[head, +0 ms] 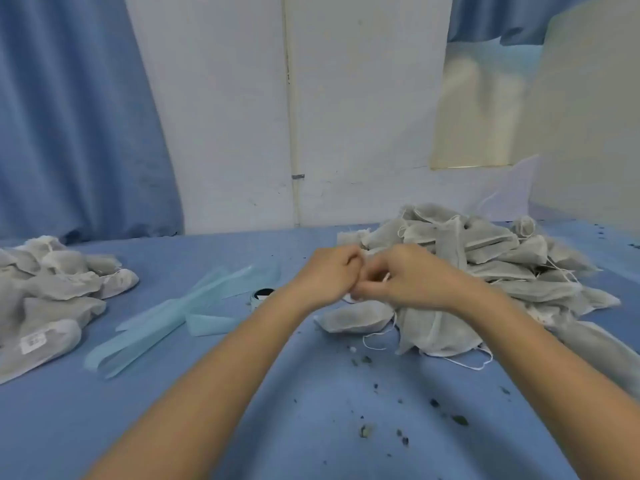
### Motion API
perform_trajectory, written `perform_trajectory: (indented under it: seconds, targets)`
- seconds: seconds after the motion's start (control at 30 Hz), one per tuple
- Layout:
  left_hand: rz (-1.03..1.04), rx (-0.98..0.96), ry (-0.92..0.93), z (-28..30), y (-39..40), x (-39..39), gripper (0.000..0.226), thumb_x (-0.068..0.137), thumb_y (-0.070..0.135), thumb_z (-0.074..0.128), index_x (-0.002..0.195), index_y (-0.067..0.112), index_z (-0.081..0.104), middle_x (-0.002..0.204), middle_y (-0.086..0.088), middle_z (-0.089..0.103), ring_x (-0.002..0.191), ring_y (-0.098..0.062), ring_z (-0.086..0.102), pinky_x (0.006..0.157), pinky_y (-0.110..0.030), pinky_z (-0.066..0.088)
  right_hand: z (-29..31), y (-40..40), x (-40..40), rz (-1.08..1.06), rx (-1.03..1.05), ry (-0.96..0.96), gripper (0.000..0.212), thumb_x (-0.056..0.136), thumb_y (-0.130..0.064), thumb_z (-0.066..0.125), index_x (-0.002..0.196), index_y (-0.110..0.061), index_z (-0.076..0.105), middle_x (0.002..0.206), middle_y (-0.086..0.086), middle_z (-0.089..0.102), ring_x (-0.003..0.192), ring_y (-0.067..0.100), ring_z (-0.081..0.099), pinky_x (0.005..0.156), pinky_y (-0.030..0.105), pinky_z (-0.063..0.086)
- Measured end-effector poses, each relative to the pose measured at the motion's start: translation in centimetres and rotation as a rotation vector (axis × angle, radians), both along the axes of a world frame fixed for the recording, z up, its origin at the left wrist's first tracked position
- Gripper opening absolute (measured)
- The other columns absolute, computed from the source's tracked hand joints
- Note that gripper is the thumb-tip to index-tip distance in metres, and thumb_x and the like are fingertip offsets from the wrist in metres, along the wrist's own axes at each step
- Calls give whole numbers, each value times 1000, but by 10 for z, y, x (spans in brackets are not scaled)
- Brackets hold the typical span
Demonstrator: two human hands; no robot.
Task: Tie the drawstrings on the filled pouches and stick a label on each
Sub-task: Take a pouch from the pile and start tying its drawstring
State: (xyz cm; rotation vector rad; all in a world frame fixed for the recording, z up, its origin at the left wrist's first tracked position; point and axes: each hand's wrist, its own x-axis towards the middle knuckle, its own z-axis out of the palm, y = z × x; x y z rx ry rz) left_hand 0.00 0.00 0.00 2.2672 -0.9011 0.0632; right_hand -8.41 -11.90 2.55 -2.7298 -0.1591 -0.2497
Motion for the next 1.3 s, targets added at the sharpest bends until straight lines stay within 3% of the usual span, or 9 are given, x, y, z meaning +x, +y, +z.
perform_trajectory:
  seconds: [0.07,0.17,0.4,0.67,0.77,0.9,1.03,1.17,1.3]
  targets:
    - [23,226,-12,-10,-6,16,14,92,18,48,100,9,55,108,-10,63,99,-24,56,79,-30,43,-8,-10,21,-51,-22,81,16,88,-27,64,88,-15,74,88,6,73,82,18,62,73,23,45]
    - [2,511,40,-47,-15,35,50,83,33,64,126,12,51,128,-8,55,116,-25,51,93,-34,44,-36,-25,52,-108,3,199,20,92,-18,58,107,-15,71,108,2,71,103,15,62,82,19,43]
    - [25,530,-130,-95,-32,50,55,84,49,55,126,15,46,126,-11,52,113,-32,51,85,-35,39,-94,-41,72,-152,111,255,47,88,4,39,124,-14,64,129,1,62,123,17,53,103,20,35]
    - [35,374,-216,-82,-17,56,27,87,19,45,114,14,51,114,-10,57,106,-32,50,87,-41,41,-110,-52,79,-195,192,13,44,93,-5,46,136,-14,50,134,6,56,122,21,50,77,10,27]
    - [63,272,-240,-80,-4,55,27,86,16,45,112,16,52,110,-8,56,102,-30,50,85,-41,42,-110,-55,82,-270,383,-3,35,99,-18,46,133,-14,49,120,6,63,106,20,57,76,15,32]
    - [114,219,-280,-80,7,56,29,87,14,44,115,18,50,112,-6,56,102,-29,49,85,-40,40,-110,-54,84,-278,718,95,28,98,-33,51,85,-13,64,77,2,63,62,13,55,69,31,46]
    - [205,387,-388,-90,9,55,45,86,13,47,130,20,40,124,-4,50,112,-27,44,93,-35,27,-113,-51,86,-269,484,95,38,93,-41,59,58,-28,65,51,-8,43,53,8,41,56,18,34]
    - [92,253,-273,-97,-1,48,70,75,17,60,137,14,29,131,-2,41,123,-21,34,104,-29,13,-112,-41,88,-162,489,23,20,86,-38,69,72,-23,75,53,-14,56,55,-2,47,55,12,35]
    - [-6,5,6,-89,-11,51,67,78,10,57,139,16,31,125,1,55,119,-21,47,106,-30,30,-104,-33,88,-41,453,-10,16,87,-36,67,80,-25,77,48,-18,52,52,-3,45,55,12,34]
